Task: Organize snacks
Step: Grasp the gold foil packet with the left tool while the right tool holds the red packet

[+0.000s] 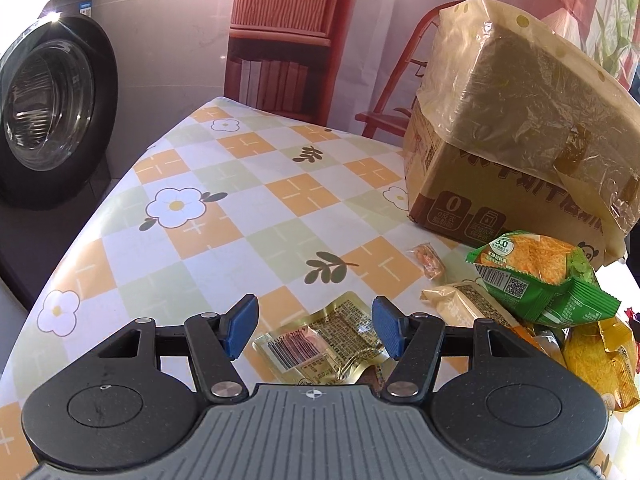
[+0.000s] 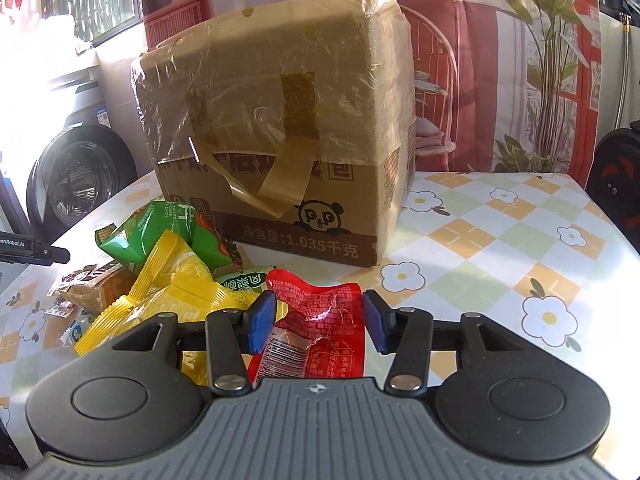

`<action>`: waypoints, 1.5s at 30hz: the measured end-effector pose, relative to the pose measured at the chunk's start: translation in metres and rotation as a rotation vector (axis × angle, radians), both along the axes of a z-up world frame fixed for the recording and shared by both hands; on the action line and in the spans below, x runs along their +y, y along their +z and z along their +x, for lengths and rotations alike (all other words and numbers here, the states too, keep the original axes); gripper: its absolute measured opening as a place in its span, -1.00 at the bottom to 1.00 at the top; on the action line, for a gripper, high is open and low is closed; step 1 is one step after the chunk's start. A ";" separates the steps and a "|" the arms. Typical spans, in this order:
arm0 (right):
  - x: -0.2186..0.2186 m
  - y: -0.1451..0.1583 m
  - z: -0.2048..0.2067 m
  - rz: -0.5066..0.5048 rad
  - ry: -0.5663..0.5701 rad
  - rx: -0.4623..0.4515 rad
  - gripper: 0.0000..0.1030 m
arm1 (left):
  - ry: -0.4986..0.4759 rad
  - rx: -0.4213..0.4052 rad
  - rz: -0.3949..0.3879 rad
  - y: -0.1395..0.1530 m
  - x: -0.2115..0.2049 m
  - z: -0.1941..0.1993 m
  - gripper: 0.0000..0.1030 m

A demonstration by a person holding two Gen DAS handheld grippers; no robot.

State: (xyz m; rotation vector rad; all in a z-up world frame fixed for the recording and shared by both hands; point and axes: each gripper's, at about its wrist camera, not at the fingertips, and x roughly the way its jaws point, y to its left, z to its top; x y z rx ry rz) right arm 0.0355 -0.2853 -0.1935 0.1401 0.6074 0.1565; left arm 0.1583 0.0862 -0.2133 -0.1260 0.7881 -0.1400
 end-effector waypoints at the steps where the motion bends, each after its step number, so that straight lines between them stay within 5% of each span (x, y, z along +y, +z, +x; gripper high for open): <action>1: 0.000 0.001 0.000 0.004 -0.008 0.001 -0.03 | -0.016 0.003 -0.008 -0.002 0.000 0.008 0.25; 9: 0.001 0.018 0.005 0.024 -0.027 -0.013 -0.03 | -0.088 0.073 -0.058 -0.022 0.002 0.044 0.25; 20: 0.009 0.028 0.008 0.051 -0.006 -0.036 -0.03 | -0.201 0.064 -0.004 -0.025 -0.010 -0.004 0.29; 32: 0.010 0.028 0.005 0.051 0.000 -0.030 -0.03 | -0.087 0.069 0.101 -0.025 -0.035 0.013 0.38; 36: 0.009 0.027 0.004 0.056 -0.007 -0.029 -0.03 | -0.066 0.045 0.196 -0.026 -0.049 0.004 0.12; 40: 0.009 0.030 0.002 0.056 -0.003 -0.038 -0.03 | -0.079 0.028 0.107 -0.020 -0.042 -0.007 -0.13; 45: 0.008 0.034 0.000 0.057 -0.008 -0.062 -0.03 | -0.051 -0.040 0.085 -0.002 -0.035 -0.019 -0.14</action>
